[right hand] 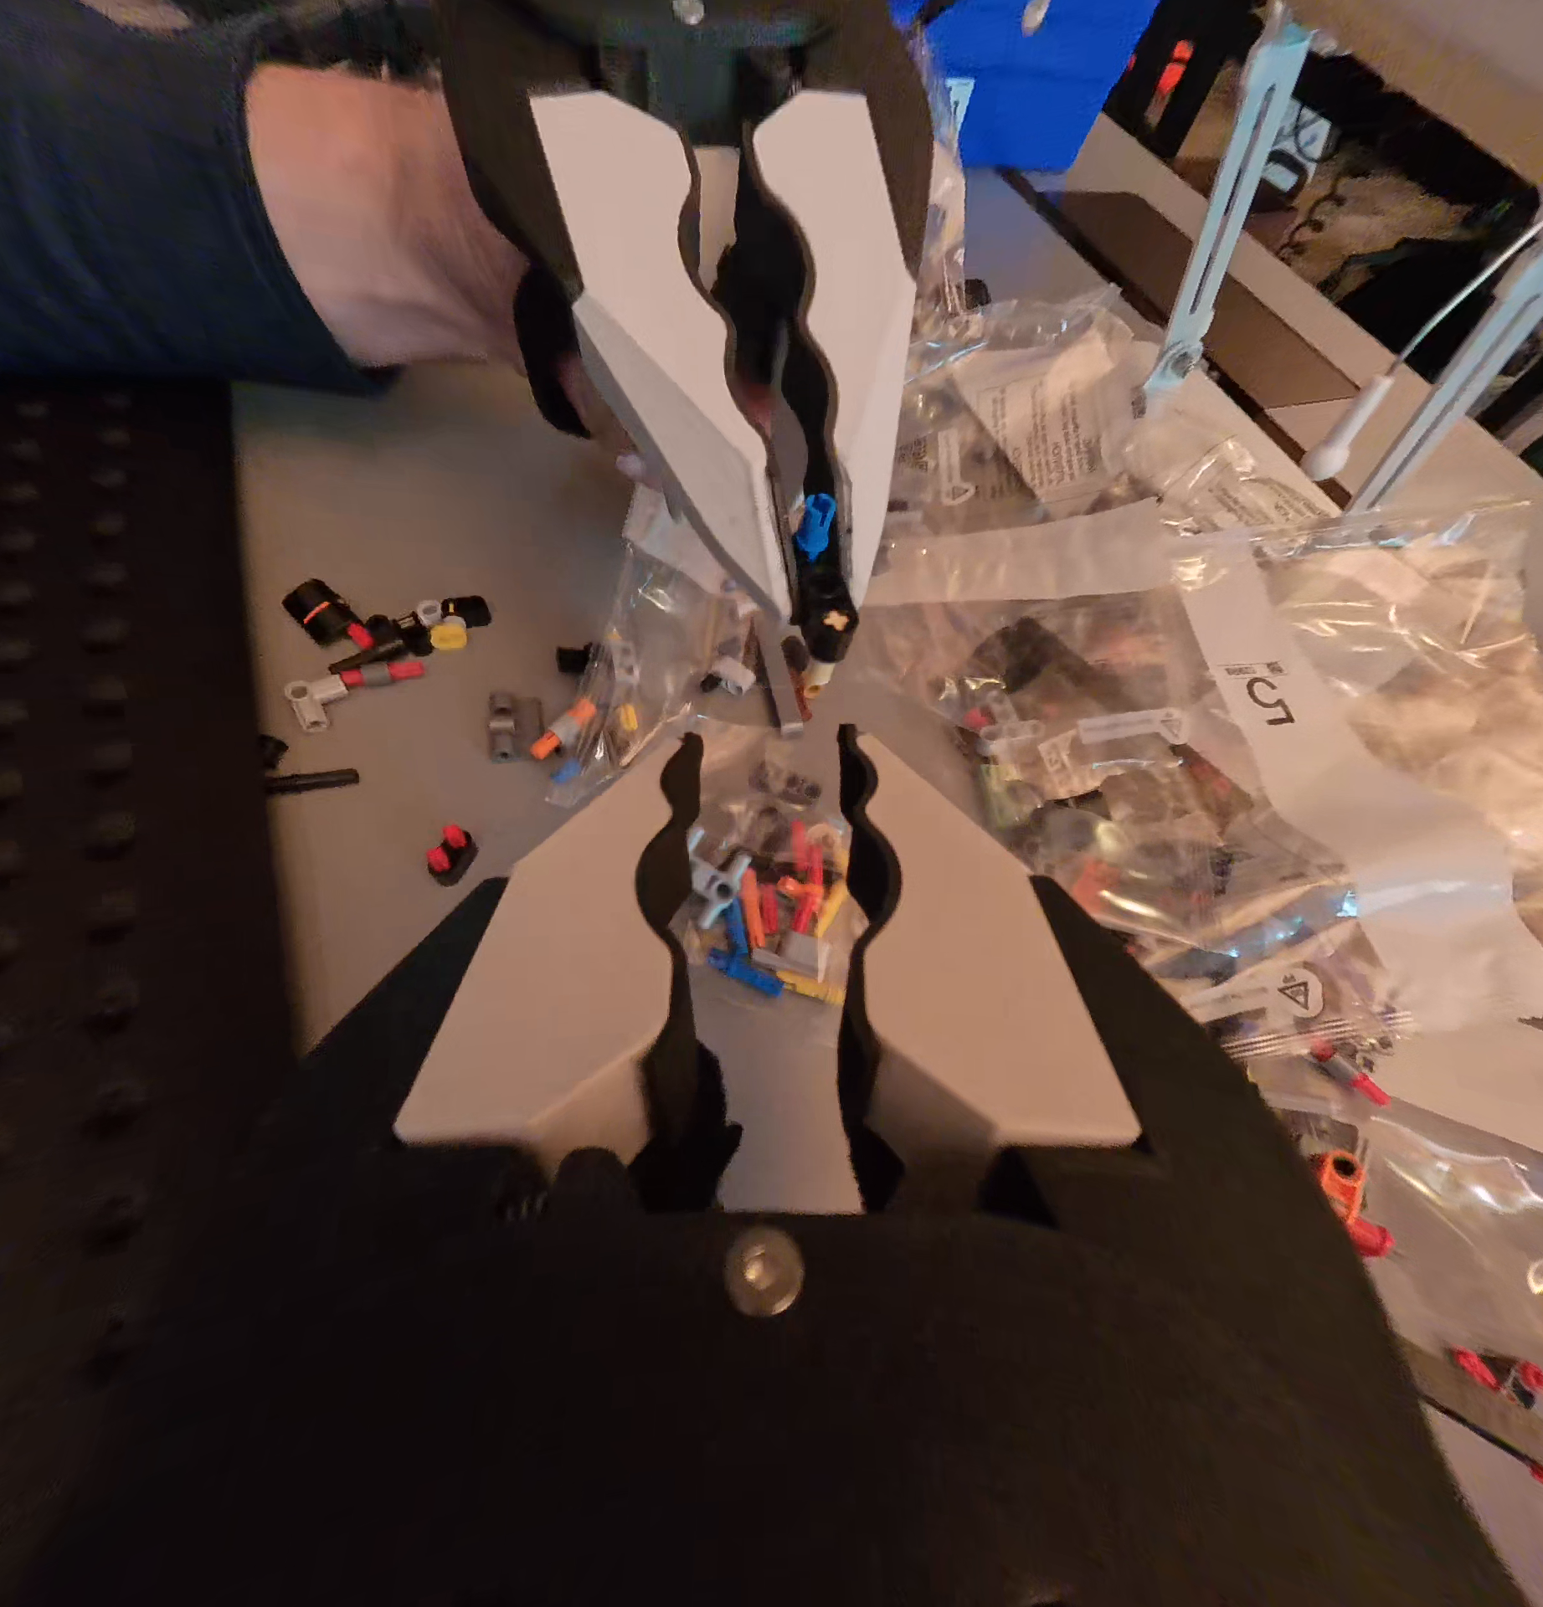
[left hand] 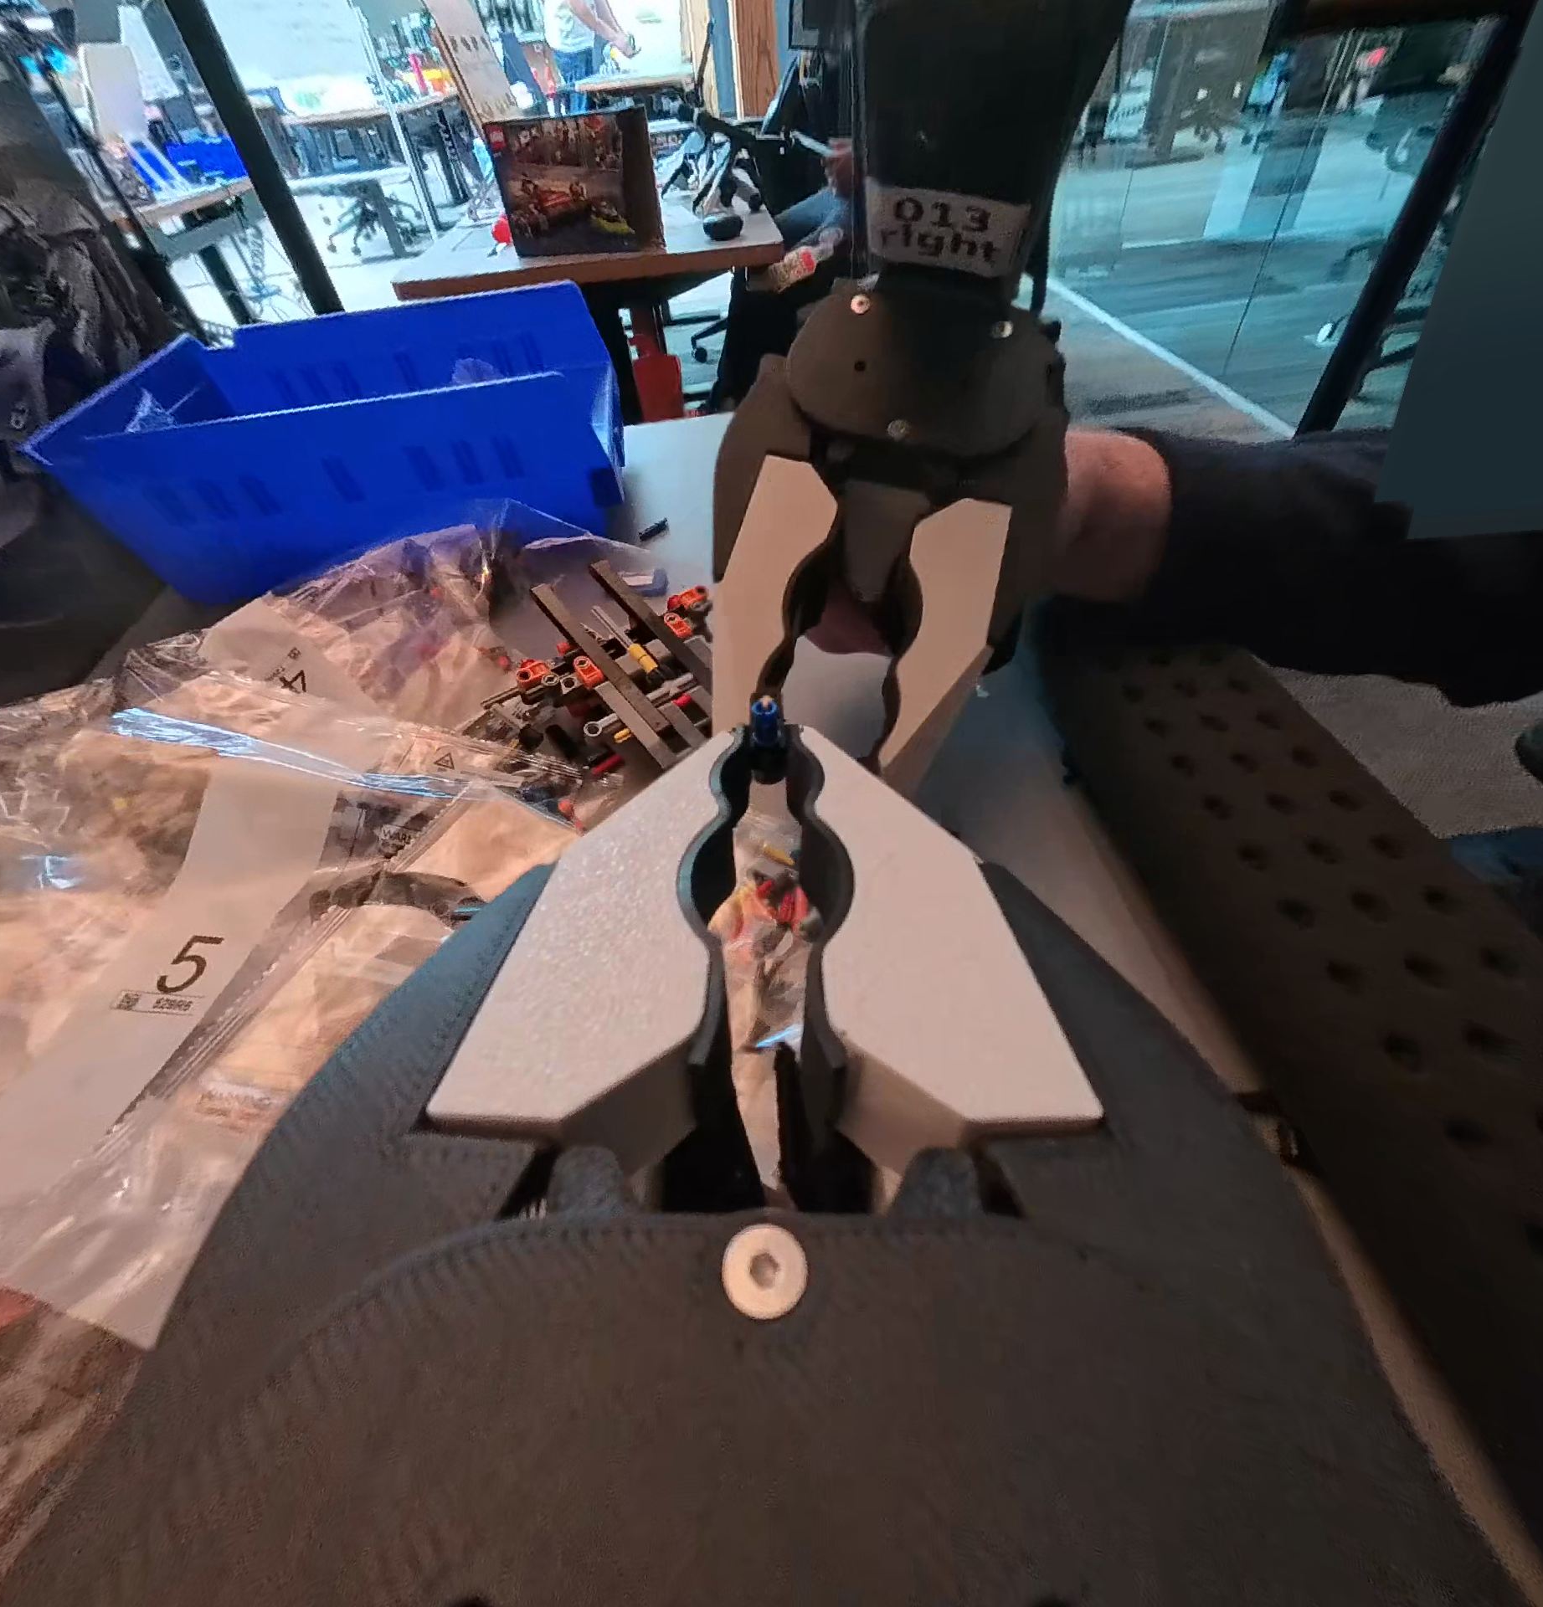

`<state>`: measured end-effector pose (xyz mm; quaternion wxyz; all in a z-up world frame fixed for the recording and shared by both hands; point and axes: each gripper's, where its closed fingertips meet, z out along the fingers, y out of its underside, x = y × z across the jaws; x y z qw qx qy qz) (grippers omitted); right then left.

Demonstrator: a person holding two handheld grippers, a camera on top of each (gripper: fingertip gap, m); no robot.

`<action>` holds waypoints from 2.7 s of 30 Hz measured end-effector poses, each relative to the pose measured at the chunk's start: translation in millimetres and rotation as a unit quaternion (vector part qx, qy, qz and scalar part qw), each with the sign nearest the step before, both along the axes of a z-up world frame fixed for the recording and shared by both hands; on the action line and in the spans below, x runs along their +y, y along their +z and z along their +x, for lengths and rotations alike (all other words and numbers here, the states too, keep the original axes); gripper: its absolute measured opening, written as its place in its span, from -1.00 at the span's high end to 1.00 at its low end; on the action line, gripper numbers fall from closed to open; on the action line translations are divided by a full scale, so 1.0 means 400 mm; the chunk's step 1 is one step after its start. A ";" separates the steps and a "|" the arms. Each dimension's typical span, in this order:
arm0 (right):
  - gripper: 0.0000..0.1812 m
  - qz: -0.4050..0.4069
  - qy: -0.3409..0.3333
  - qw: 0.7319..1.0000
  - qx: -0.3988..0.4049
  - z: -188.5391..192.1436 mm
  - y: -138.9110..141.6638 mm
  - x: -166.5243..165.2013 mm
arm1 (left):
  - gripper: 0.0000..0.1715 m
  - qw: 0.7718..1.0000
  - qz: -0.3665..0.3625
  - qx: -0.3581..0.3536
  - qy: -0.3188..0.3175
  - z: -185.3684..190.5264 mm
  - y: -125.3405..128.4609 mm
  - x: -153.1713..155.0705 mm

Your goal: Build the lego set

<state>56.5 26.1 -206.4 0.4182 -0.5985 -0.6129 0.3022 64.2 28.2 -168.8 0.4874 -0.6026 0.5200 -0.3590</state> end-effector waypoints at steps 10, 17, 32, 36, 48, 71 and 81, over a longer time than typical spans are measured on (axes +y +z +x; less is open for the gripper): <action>0.95 -0.038 -0.020 0.996 0.078 0.005 0.062 0.016 | 0.94 1.000 -0.023 -0.018 -0.006 0.021 -0.008 0.002; 0.96 -0.106 -0.013 0.986 0.125 0.005 0.090 0.013 | 0.93 0.999 -0.013 -0.048 -0.006 0.024 0.018 0.002; 0.98 -0.127 0.004 0.961 0.247 0.028 0.195 0.011 | 0.94 0.988 0.019 -0.150 0.029 0.050 0.124 0.002; 0.98 -0.101 0.003 0.965 0.241 0.029 0.197 0.006 | 0.94 0.988 0.019 -0.150 0.032 0.053 0.132 -0.004; 0.98 -0.046 -0.020 0.976 0.211 0.032 0.191 0.009 | 0.95 0.987 0.009 -0.156 0.038 0.058 0.140 -0.004; 0.99 0.058 -0.059 0.994 0.067 0.018 0.097 0.029 | 0.96 0.996 0.082 -0.006 0.045 0.037 0.054 0.003; 0.99 0.031 -0.057 0.990 0.128 0.034 0.146 0.032 | 1.00 0.983 0.014 -0.170 0.065 -0.078 0.176 0.032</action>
